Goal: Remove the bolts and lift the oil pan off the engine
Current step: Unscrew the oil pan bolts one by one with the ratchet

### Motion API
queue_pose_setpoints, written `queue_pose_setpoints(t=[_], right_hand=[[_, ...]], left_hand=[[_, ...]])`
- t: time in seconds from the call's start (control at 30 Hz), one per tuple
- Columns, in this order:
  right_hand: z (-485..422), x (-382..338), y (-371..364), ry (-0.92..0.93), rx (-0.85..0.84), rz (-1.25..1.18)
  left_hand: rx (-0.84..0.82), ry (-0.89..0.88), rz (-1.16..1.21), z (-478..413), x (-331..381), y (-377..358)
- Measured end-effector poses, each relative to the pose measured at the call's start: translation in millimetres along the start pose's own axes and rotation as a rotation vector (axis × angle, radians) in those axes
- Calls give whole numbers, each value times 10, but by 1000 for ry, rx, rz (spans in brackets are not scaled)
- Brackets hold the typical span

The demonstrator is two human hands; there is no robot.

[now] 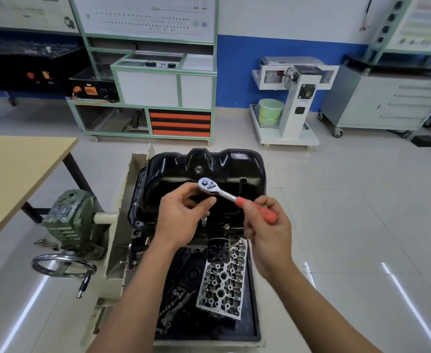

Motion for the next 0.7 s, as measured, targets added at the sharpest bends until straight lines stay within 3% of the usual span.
queue_pose_setpoints(t=[0.3, 0.5, 0.6, 0.7], right_hand=[[-944, -72, -351, -258, -97, 56], [-1198, -38, -952, -359, -345, 297], [-1167, -117, -1204, -299, -569, 505], [-1137, -203, -1303, -249, -668, 667]], left_hand=[[-46, 71, -28, 41, -102, -97], [-172, 102, -101, -12, -22, -138], [-177, 135, -88, -17, -24, -157], [-158, 148, -74, -17, -47, -143]])
Point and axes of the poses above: each hand's wrist, its own z-axis away from the middle knuckle, its own y-axis out of the back of the hand, x = y × z, the point moved 7 cm from there along -z, towards the middle knuckle, and after that the axes turned 9 degrees about z, right-handed, at the moved point
